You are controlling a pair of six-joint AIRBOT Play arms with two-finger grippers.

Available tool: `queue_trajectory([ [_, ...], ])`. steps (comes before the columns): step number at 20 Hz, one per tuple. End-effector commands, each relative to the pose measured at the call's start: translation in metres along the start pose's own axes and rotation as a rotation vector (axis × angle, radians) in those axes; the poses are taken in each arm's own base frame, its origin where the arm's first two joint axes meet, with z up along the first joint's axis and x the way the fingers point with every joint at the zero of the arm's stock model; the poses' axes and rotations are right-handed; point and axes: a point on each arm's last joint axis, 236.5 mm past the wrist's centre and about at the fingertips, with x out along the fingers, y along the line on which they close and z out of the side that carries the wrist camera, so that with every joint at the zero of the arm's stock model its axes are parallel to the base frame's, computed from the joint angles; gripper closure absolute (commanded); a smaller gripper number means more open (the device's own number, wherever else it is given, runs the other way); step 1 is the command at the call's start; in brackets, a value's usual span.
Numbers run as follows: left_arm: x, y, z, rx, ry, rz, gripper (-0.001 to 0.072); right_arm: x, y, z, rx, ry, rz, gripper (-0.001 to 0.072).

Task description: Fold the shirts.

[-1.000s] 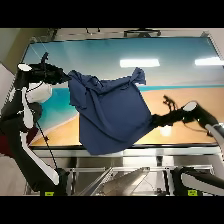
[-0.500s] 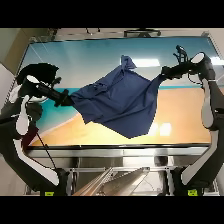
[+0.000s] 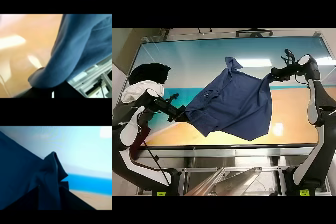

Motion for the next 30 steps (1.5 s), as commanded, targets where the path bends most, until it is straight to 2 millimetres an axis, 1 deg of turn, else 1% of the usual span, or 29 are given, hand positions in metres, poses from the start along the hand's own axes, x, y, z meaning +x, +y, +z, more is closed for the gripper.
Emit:
queue_trajectory([
  [1, -0.018, -0.003, 0.017, 0.046, -0.067, 0.032, 0.0683, -0.014, -0.013, -0.006, 0.064, 0.027, -0.002, 0.0412],
  [2, -0.028, 0.0, 0.022, 0.058, -0.085, 0.056, 0.0557, -0.025, -0.019, -0.011, 0.076, 0.051, 0.001, 0.0405],
  [3, -0.037, 0.003, 0.027, 0.067, -0.103, 0.082, 0.0375, -0.039, -0.027, -0.02, 0.093, 0.084, 0.002, 0.0404],
  [4, -0.046, 0.007, 0.033, 0.074, -0.13, 0.104, 0.0369, -0.055, -0.034, -0.031, 0.114, 0.127, 0.007, 0.0395],
  [5, -0.053, 0.009, 0.039, 0.075, -0.158, 0.11, 0.0369, -0.069, -0.042, -0.043, 0.149, 0.17, 0.012, 0.0348],
  [6, -0.059, 0.011, 0.043, 0.072, -0.179, 0.112, 0.0369, -0.082, -0.049, -0.056, 0.193, 0.207, 0.016, 0.0345],
  [8, -0.064, 0.018, 0.045, 0.057, -0.196, 0.114, 0.0369, -0.106, -0.061, -0.082, 0.262, 0.271, 0.027, 0.0346],
  [11, -0.071, 0.038, 0.048, 0.023, -0.221, 0.128, 0.0369, -0.13, -0.063, -0.12, 0.337, 0.307, 0.036, 0.0346],
  [13, -0.067, 0.042, 0.052, 0.039, -0.219, 0.097, 0.0369, -0.134, -0.056, -0.149, 0.351, 0.295, 0.036, 0.0346],
  [16, -0.047, 0.029, 0.043, 0.093, -0.125, 0.0, 0.0369, -0.13, -0.038, -0.201, 0.375, 0.262, 0.033, 0.0346],
  [17, -0.039, 0.027, 0.042, 0.106, -0.102, -0.01, 0.0369, -0.127, -0.031, -0.217, 0.378, 0.247, 0.043, 0.0346],
  [19, -0.029, 0.024, 0.048, 0.134, -0.099, -0.016, 0.0369, -0.117, -0.012, -0.248, 0.416, 0.207, 0.095, 0.0345],
  [21, -0.025, 0.012, 0.057, 0.166, -0.128, -0.05, 0.037, -0.105, 0.008, -0.272, 0.464, 0.172, 0.176, 0.0345],
  [22, -0.025, 0.004, 0.058, 0.189, -0.131, -0.074, 0.0371, -0.097, 0.015, -0.285, 0.491, 0.164, 0.208, 0.0345],
  [24, -0.025, -0.005, 0.055, 0.197, -0.123, -0.11, 0.0373, -0.081, 0.022, -0.317, 0.552, 0.211, 0.233, 0.0344],
  [25, -0.024, -0.005, 0.053, 0.198, -0.112, -0.111, 0.0373, -0.072, 0.023, -0.333, 0.551, 0.235, 0.221, 0.0344],
  [27, -0.024, -0.006, 0.051, 0.198, -0.104, -0.113, 0.0373, -0.057, 0.024, -0.35, 0.534, 0.264, 0.187, 0.0345],
  [30, -0.019, -0.002, 0.044, 0.189, -0.08, -0.114, 0.0372, -0.04, 0.031, -0.359, 0.474, 0.292, 0.151, 0.0344],
])
